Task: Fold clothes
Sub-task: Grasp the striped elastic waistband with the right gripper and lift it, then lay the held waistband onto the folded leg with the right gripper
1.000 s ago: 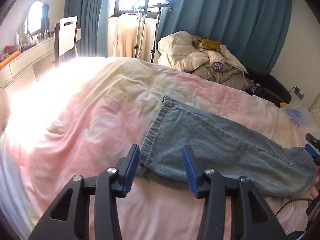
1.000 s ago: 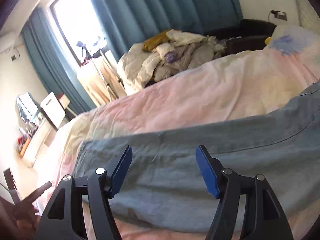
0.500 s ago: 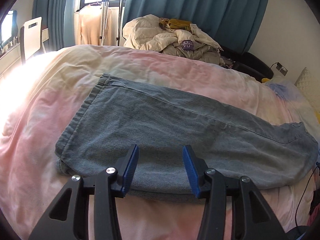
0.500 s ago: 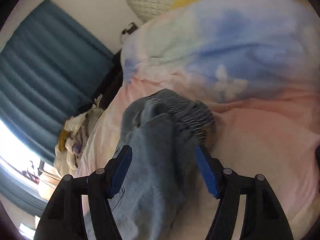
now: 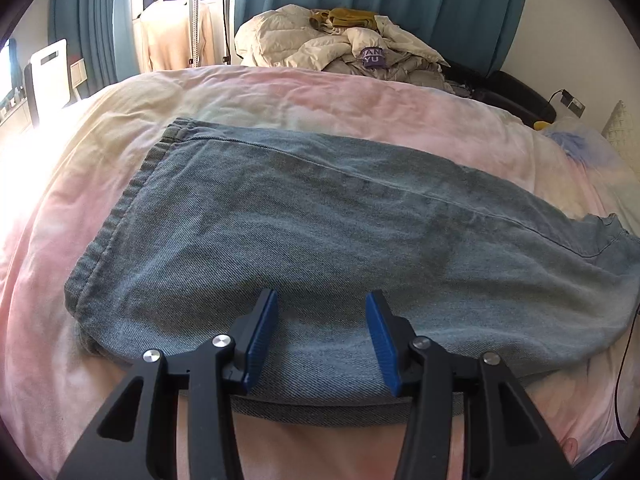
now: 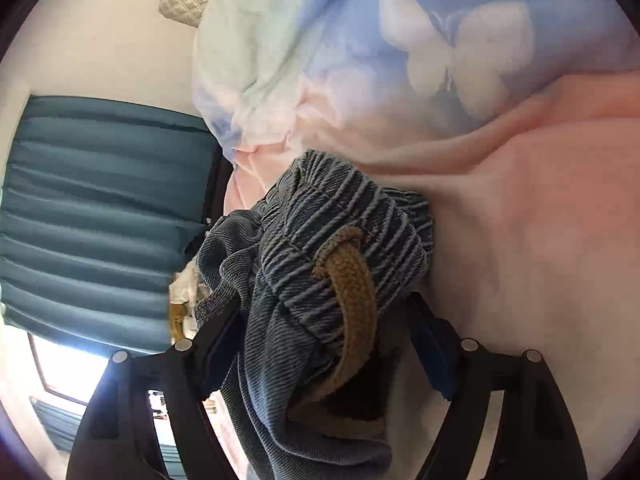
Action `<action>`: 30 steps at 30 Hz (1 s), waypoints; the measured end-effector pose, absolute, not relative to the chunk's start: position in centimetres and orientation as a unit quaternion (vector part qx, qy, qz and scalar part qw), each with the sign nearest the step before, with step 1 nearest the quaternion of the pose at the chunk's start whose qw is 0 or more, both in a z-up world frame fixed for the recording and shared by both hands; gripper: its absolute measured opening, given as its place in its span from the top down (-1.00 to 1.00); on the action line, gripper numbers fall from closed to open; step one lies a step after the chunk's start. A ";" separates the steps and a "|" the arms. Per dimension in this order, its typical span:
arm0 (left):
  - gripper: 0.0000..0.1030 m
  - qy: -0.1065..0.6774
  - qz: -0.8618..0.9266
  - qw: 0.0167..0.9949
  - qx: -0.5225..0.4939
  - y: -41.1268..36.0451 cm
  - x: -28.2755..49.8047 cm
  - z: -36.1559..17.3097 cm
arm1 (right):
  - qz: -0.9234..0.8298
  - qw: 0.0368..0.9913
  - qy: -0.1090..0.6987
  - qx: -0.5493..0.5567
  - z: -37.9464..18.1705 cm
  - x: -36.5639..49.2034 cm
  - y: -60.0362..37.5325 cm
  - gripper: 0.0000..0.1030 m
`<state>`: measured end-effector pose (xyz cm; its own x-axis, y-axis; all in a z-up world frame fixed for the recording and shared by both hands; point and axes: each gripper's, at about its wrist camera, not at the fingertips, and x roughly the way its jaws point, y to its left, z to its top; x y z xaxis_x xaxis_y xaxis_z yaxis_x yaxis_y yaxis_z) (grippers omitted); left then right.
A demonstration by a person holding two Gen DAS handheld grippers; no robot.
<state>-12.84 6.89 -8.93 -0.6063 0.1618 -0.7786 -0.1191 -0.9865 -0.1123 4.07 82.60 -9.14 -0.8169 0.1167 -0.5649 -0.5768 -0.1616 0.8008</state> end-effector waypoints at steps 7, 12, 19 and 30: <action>0.09 -0.042 0.899 0.093 -0.427 6.7 -12.6 -7.9 | 0.817 0.276 0.475 -0.176 -1.6 2.2 78.2 0.34; 0.09 -0.050 0.903 0.104 -0.415 6.1 -12.0 -7.4 | 0.894 0.265 0.319 -0.170 5.7 -0.8 70.9 0.40; 0.09 -0.071 0.905 0.099 -0.407 4.8 -11.5 -6.8 | 0.953 0.224 0.088 -0.186 9.7 -5.4 54.9 0.39; 0.09 -0.104 0.910 0.109 -0.387 3.0 -10.5 -5.3 | 0.926 0.063 -0.086 -0.361 -4.8 -10.5 35.7 0.43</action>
